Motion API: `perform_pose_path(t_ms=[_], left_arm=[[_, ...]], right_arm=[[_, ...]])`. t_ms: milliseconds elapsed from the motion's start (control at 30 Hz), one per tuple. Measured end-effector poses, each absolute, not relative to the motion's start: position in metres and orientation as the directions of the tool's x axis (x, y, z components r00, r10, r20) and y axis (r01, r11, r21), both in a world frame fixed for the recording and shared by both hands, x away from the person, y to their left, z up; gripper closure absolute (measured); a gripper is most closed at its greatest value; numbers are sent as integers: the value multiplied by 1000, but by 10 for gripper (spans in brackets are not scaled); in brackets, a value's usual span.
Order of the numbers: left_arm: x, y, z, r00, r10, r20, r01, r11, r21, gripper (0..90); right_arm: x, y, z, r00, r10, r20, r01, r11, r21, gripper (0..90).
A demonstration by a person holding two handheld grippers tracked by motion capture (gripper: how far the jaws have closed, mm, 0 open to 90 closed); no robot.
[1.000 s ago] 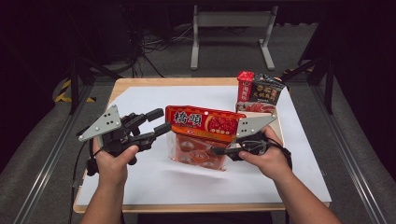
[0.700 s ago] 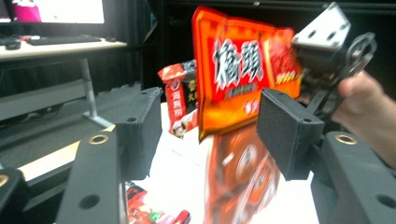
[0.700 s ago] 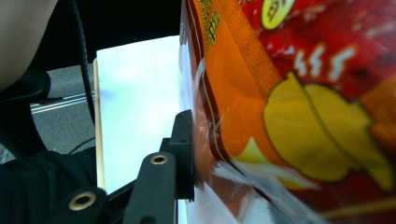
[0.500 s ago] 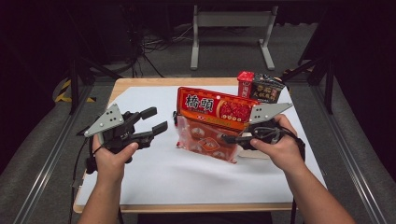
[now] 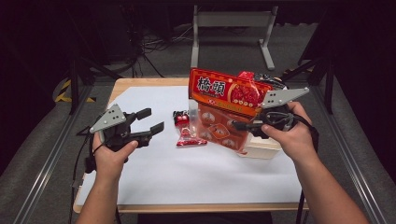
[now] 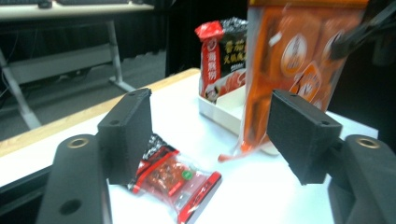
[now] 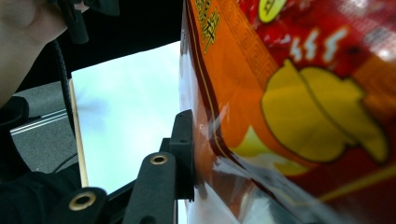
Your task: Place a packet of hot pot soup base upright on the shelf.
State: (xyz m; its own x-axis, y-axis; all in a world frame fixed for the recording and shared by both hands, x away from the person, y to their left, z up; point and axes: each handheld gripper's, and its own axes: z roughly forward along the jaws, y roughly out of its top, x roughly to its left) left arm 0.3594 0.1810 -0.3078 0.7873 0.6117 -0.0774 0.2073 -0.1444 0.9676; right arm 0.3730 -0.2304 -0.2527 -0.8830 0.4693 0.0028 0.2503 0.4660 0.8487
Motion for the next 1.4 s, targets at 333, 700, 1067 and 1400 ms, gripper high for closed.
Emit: perform_pose_path(t_ms=[333,700,1067,1400], left_arm=[[365,179,-315,768,634,-85,258,-186,948,246],[367,175,-317,778,624,-80,271,-218,938,228],[369,175,-320,776,625,-87,289,-229,930,224],[370,175,-322,774,626,-93,298,-230,926,223]], right_arm=[[380,-243,-241,-871,492,-21,236,454,859,706],[393,-270,-239,-842,538,-41,232,430,872,706],[402,-292,-242,-797,602,-54,246,405,881,706],[409,-311,-247,-773,629,-79,234,399,887,706]])
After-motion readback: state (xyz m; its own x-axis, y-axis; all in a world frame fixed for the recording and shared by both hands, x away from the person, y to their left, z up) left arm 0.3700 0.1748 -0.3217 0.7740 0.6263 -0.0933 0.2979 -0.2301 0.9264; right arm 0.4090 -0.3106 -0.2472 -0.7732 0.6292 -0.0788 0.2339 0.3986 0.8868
